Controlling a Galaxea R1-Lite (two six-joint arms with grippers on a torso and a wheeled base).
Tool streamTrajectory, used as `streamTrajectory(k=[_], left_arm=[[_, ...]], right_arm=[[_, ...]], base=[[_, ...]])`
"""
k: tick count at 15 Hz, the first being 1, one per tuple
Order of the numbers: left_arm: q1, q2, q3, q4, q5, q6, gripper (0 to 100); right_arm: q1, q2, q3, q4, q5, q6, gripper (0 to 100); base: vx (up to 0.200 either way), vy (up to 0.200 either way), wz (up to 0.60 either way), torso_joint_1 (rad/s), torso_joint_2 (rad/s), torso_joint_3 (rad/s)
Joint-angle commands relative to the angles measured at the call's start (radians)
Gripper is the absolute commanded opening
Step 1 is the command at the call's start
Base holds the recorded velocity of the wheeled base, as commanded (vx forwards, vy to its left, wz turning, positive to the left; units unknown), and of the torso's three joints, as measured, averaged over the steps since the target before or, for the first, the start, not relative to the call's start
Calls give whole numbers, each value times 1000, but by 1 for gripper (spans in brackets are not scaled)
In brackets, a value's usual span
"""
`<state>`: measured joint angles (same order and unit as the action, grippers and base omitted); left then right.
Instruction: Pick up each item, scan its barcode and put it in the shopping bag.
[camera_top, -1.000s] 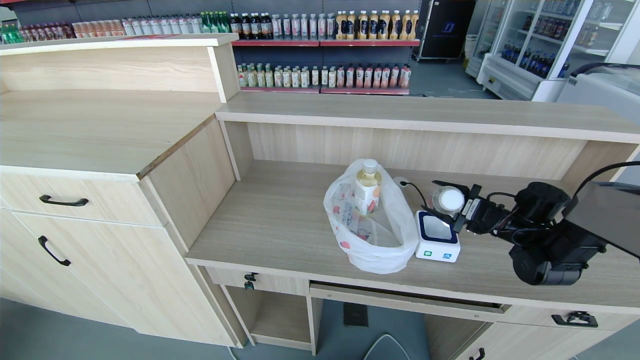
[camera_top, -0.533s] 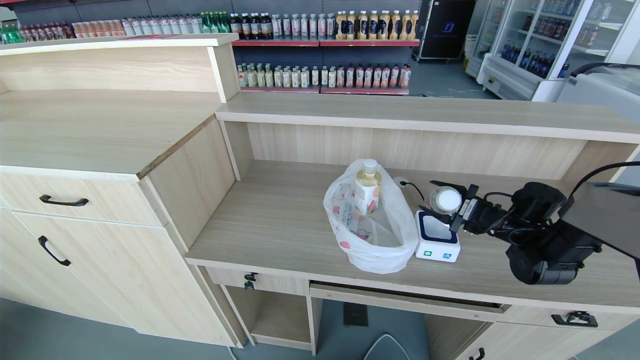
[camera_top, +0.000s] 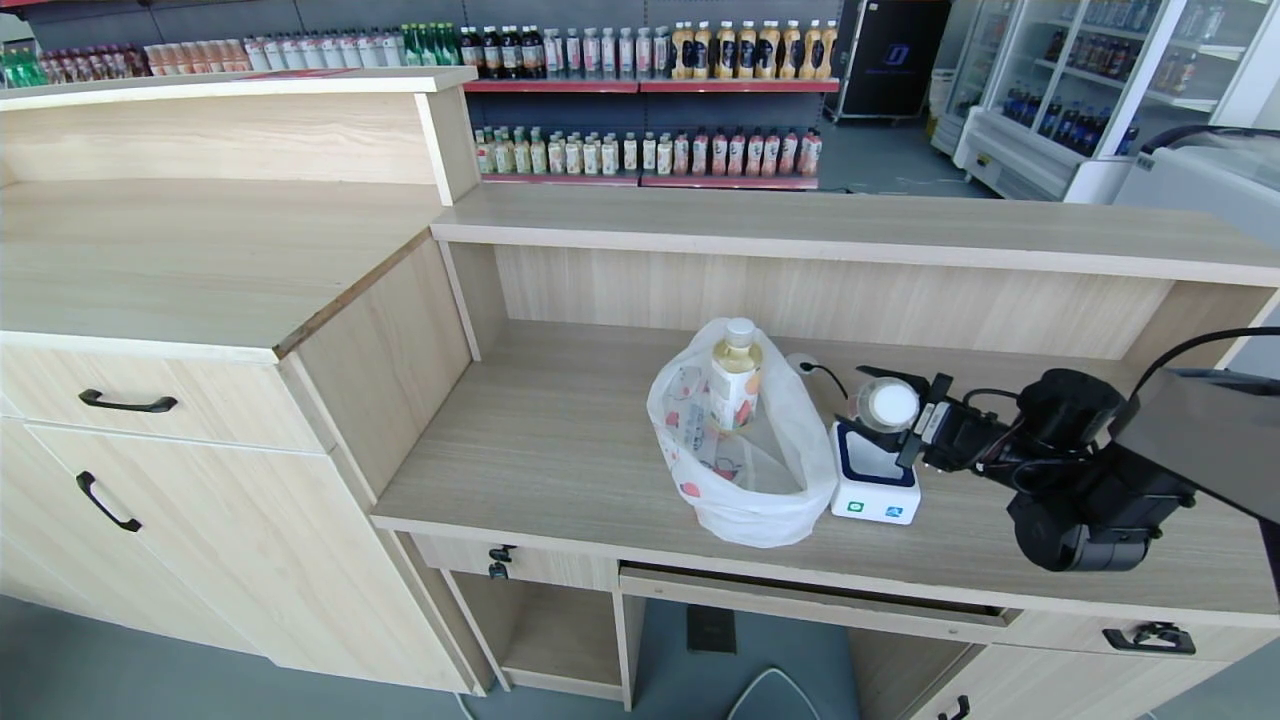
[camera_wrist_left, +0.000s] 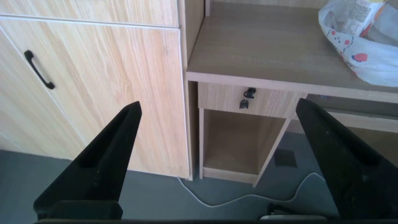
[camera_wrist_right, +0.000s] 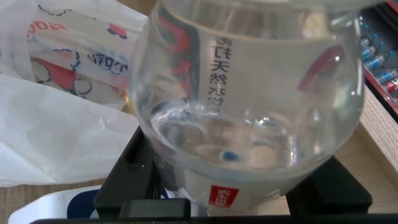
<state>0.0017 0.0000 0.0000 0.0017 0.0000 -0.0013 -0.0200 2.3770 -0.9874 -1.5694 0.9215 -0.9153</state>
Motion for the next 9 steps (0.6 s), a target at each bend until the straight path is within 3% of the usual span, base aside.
streamTrajectory(k=[1, 9], left_arm=[[0, 2, 0, 0, 0, 0, 100], [0, 2, 0, 0, 0, 0, 100]], right_arm=[[0, 5, -5, -1, 0, 3, 0], [17, 14, -8, -1, -1, 7, 0]], base=[[0, 0, 0, 0, 0, 0], [0, 0, 0, 0, 0, 0]])
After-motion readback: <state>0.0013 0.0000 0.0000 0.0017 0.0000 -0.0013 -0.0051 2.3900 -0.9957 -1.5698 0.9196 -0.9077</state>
